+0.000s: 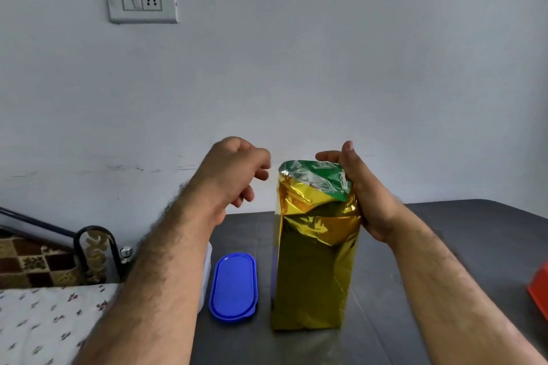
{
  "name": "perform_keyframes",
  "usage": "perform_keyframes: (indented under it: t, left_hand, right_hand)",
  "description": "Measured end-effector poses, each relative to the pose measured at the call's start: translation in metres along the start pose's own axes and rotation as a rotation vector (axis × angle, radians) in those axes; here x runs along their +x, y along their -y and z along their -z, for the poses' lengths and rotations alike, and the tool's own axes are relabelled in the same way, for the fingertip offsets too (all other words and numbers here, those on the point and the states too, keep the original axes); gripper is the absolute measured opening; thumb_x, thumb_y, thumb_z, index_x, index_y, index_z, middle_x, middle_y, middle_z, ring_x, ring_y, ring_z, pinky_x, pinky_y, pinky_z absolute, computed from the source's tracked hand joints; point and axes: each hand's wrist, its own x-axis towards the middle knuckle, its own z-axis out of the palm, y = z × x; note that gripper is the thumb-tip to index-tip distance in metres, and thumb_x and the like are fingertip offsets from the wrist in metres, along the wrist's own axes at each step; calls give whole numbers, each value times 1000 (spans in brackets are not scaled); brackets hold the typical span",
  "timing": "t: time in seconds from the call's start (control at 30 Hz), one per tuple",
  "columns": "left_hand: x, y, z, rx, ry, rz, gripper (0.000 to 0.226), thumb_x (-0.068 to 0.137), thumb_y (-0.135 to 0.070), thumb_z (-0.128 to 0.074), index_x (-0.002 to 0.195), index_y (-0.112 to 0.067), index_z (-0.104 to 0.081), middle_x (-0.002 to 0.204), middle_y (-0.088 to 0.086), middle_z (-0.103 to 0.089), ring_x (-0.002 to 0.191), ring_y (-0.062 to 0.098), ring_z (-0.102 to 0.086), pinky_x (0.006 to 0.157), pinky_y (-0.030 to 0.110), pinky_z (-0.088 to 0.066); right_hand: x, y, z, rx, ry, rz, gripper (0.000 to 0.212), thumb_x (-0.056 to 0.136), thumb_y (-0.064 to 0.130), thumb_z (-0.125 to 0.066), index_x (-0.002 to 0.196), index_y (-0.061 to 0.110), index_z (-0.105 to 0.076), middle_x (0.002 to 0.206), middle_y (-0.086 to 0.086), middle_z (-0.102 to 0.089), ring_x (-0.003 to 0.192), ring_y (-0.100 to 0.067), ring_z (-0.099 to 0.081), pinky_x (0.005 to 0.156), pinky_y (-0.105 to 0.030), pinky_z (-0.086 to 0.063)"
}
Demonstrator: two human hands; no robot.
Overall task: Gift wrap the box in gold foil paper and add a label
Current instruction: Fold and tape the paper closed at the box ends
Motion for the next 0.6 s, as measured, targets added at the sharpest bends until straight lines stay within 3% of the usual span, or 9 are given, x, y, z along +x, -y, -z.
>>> perform_keyframes:
  t: [0.07, 0.13, 0.27, 0.37, 0.43, 0.5, 0.6]
  left_hand:
    - [-1, 0, -6, 42, 57, 16, 44, 78, -38, -87, 107, -16, -62, 93, 9, -77, 56, 19, -61, 48, 30, -43]
    - [0, 3, -17, 116, 36, -5, 52, 70, -33, -95, 108, -21, -61, 94, 10, -74, 67, 22, -70, 50, 31, -51]
    - [5, 9, -30, -42, -141, -93, 34, 75, -6, -82, 102, -19, -65, 92, 19, -74, 73, 31, -76, 59, 46, -65]
    - [5, 8, -32, -259, -203, -174, 17, 91, -13, -78, 104, -12, -67, 95, 16, -75, 75, 23, -76, 61, 32, -62]
    - [3, 4, -31, -365, -223, -237, 10, 98, -13, -70, 107, -9, -68, 98, 13, -77, 84, 24, -77, 67, 27, -60]
    - [-1, 0, -27, -306, -216, -337, 13, 98, -10, -69, 111, -12, -67, 99, 8, -78, 92, 20, -76, 77, 29, -59]
    - [-14, -6, -25, -57, -100, -447, 23, 92, -20, -78, 112, -23, -67, 90, -6, -78, 93, 8, -73, 82, 26, -53]
  right_hand:
    - [-2, 6, -5, -17, 14, -29, 85, 77, 97, -41, 136, 40, -61, 143, -4, -66, 125, -28, -68, 115, -58, -46]
    - [-2, 7, -10, -52, 7, -51, 92, 70, 104, -41, 134, 43, -63, 144, -4, -65, 127, -31, -66, 116, -60, -44]
    - [-1, 9, -10, -43, -30, -93, 93, 82, 96, -36, 139, 27, -59, 131, -7, -73, 114, -27, -75, 110, -55, -52]
    - [3, 7, -8, -58, -27, -84, 89, 90, 90, -32, 136, 20, -63, 121, -8, -78, 111, -28, -76, 109, -54, -51]
    - [6, 3, -8, -35, -39, -97, 100, 81, 99, -35, 138, 22, -64, 123, -7, -78, 116, -30, -74, 113, -58, -47]
    - [7, 1, -10, 31, -89, -93, 106, 74, 103, -37, 138, 22, -63, 124, -10, -77, 118, -34, -73, 115, -61, -44]
    - [6, 0, -7, 166, -55, -74, 96, 89, 90, -34, 137, 11, -61, 125, -21, -74, 117, -42, -72, 113, -67, -45]
